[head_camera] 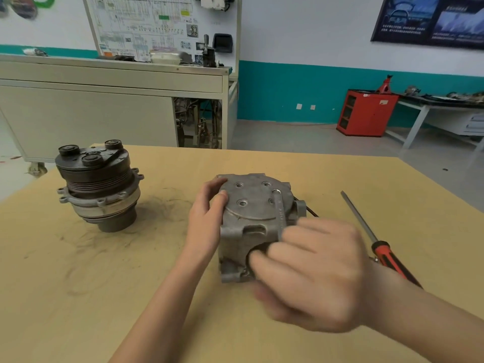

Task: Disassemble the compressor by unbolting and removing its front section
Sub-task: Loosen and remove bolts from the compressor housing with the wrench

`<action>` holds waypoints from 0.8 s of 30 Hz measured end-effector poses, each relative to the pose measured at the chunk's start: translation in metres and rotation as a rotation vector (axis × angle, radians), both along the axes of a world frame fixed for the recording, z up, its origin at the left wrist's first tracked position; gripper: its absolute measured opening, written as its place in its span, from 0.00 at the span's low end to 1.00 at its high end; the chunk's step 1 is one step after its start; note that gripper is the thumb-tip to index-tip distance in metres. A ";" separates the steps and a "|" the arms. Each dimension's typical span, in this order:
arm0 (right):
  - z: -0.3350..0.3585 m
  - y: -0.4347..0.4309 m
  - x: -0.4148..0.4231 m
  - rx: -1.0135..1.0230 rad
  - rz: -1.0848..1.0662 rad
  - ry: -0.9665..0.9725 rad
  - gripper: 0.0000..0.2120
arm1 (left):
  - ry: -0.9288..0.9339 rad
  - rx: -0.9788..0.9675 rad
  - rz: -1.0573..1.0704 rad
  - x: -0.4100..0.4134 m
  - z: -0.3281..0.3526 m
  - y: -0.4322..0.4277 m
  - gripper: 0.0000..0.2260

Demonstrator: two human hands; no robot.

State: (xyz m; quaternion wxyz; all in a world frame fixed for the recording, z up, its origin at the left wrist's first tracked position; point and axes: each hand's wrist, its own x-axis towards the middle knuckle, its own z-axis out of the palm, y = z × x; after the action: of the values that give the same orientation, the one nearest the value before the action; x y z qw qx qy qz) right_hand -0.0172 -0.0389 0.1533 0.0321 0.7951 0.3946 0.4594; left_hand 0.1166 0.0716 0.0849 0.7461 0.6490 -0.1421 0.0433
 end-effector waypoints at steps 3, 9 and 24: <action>-0.008 -0.037 -0.011 0.202 0.011 0.045 0.19 | 0.016 0.022 0.000 0.003 -0.002 0.000 0.12; -0.033 -0.099 -0.017 0.806 -0.200 0.075 0.19 | 0.016 0.036 0.006 0.004 -0.003 0.001 0.12; -0.004 -0.164 0.131 0.791 -0.629 0.506 0.15 | 0.019 0.041 -0.001 0.000 0.002 0.001 0.13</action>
State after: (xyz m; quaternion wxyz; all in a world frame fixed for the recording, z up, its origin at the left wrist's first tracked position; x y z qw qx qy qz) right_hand 0.1135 -0.2032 0.1492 -0.2288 0.9112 -0.0681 0.3356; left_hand 0.1163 0.0728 0.0869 0.7342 0.6643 -0.1360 0.0337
